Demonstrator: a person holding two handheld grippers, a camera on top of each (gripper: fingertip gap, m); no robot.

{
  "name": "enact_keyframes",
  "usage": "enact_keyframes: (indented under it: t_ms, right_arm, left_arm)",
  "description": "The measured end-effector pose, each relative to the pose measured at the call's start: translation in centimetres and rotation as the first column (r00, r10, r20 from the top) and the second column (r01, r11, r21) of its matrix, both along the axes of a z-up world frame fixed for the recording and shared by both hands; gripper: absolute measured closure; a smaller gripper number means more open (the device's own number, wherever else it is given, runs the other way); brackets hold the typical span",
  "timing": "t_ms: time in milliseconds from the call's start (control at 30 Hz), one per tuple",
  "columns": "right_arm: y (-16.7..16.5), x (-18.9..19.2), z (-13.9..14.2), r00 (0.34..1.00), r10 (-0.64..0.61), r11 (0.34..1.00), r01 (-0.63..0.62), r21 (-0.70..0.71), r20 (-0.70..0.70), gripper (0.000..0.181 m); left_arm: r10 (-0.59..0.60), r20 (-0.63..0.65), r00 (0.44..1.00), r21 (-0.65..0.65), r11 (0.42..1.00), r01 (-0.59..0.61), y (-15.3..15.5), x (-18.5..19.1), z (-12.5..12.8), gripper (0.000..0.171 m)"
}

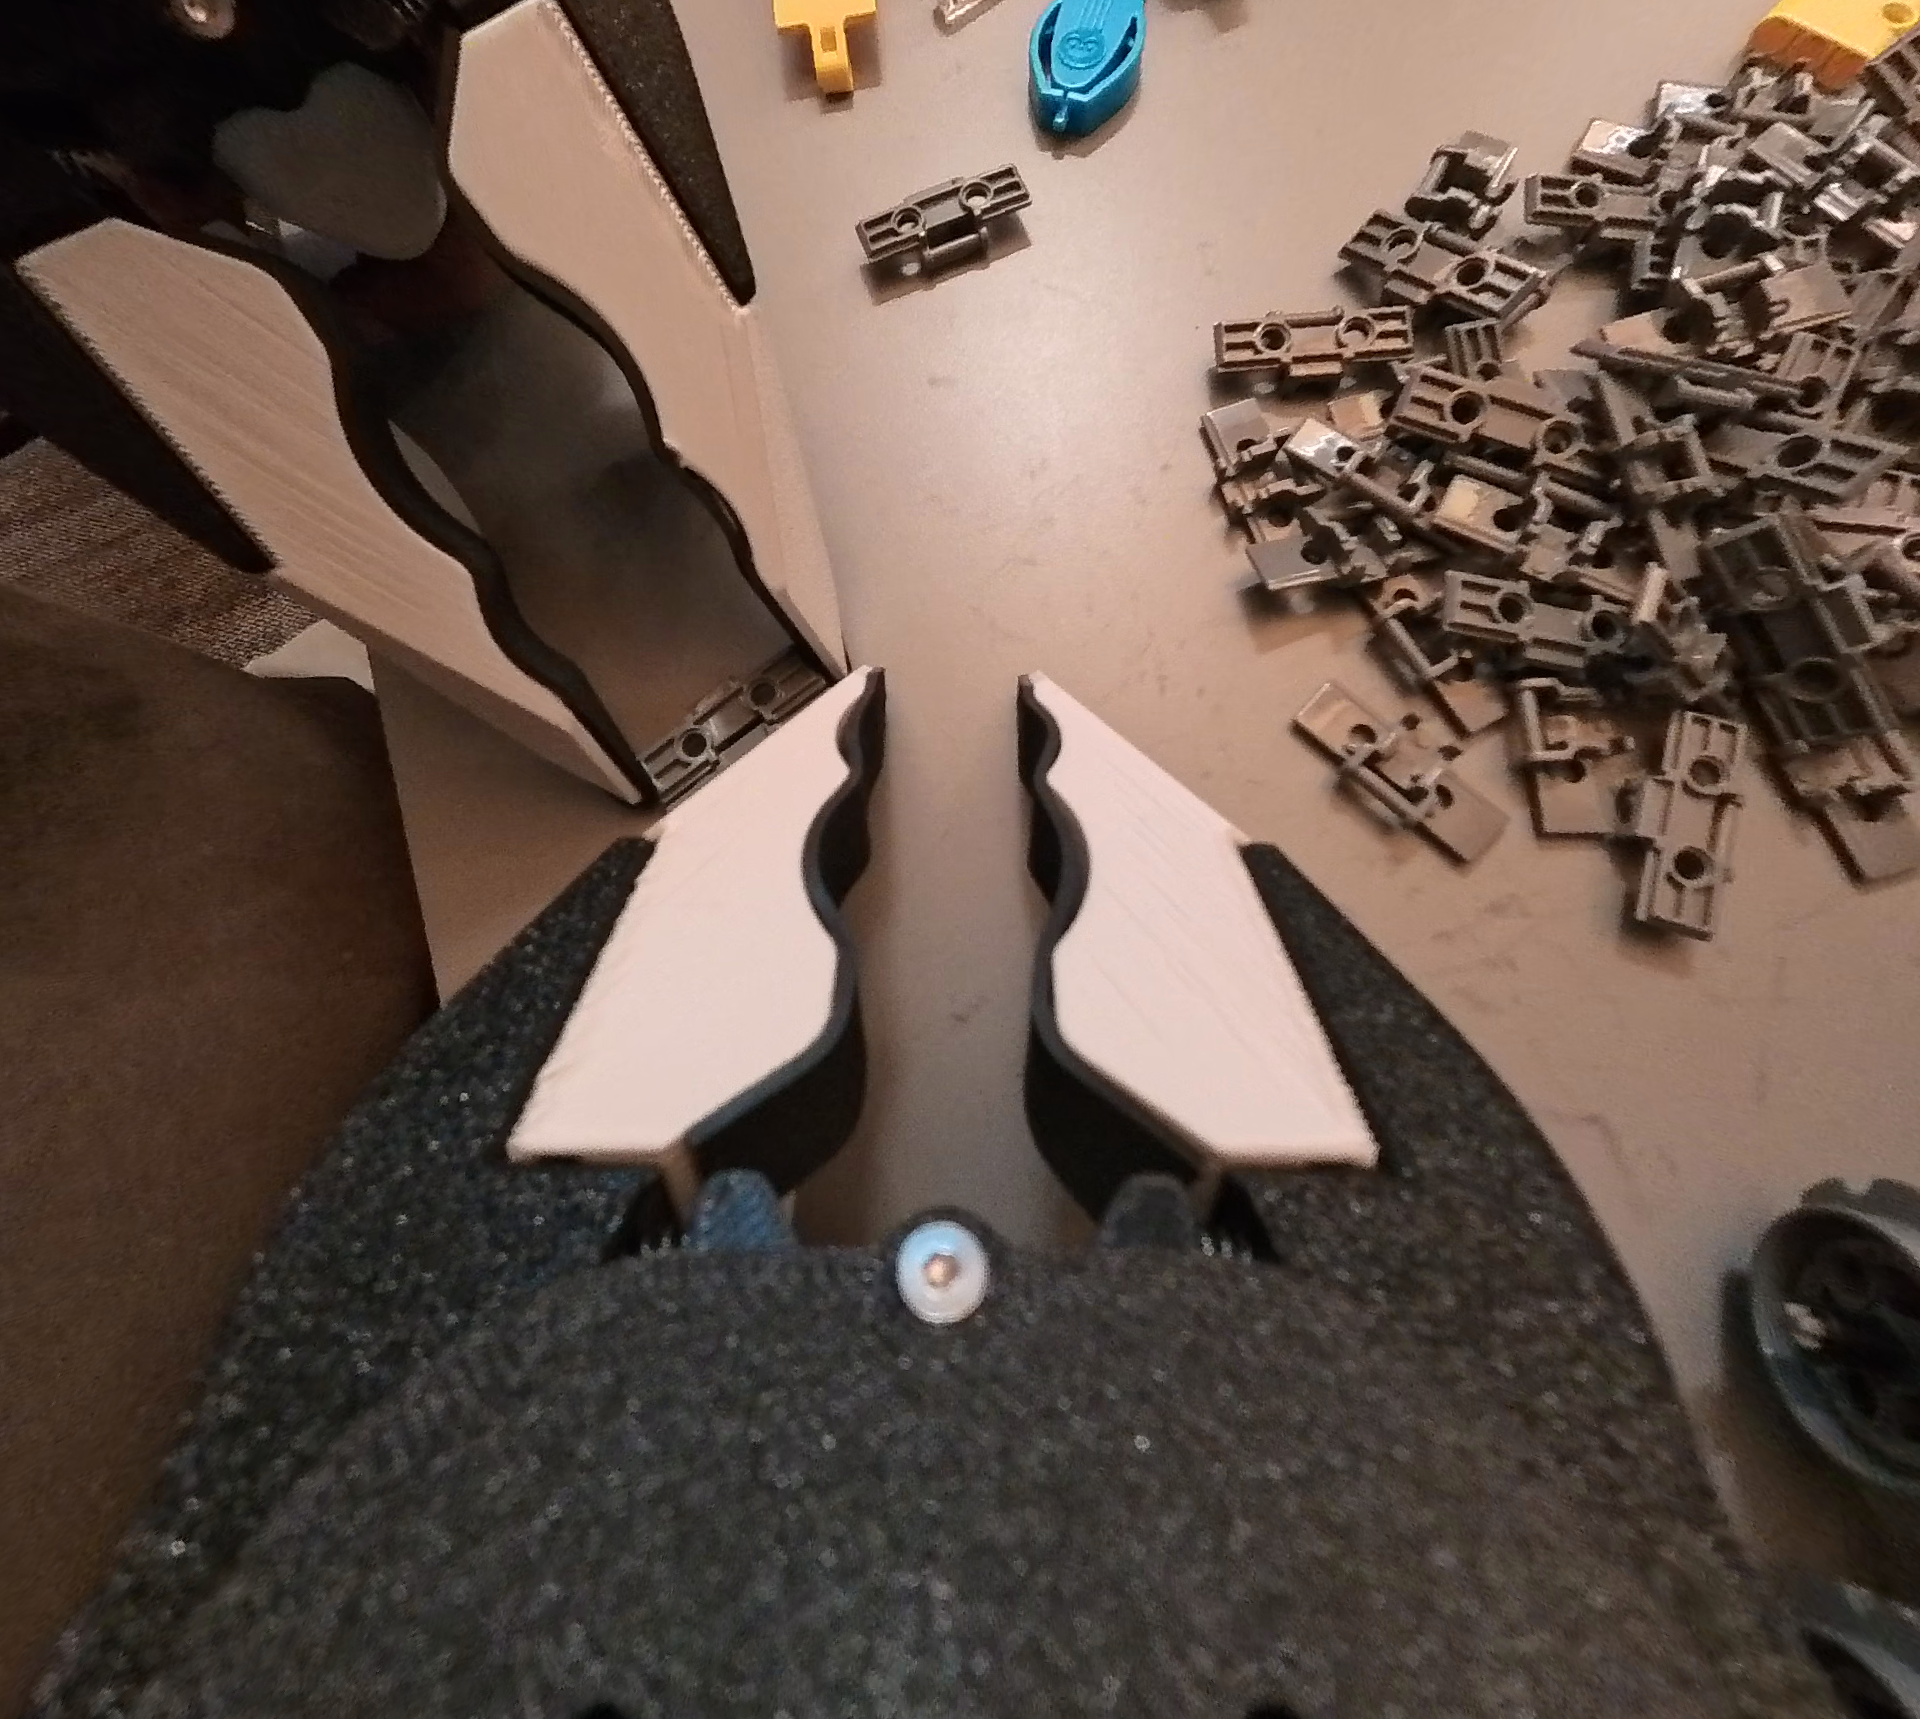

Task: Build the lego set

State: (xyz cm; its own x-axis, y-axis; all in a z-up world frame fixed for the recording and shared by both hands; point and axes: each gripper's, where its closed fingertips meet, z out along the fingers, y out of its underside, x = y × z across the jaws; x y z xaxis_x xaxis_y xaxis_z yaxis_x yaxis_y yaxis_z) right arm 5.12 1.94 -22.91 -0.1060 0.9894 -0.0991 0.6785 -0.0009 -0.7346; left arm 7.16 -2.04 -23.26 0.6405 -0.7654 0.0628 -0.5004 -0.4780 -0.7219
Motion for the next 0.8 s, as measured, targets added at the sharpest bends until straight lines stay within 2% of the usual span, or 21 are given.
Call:
enact_keyframes:
  t_ms: [800]
  right_arm:
    - [0.07, -0.06, 0.07, 1.0, -0.004, 1.0, 0.004, -0.018, -0.001, 0.155]
  left_arm:
    - [0.0, -0.003, 1.0, 0.003, 1.0, 0.0, 0.01, -0.01, -0.02, 0.135]
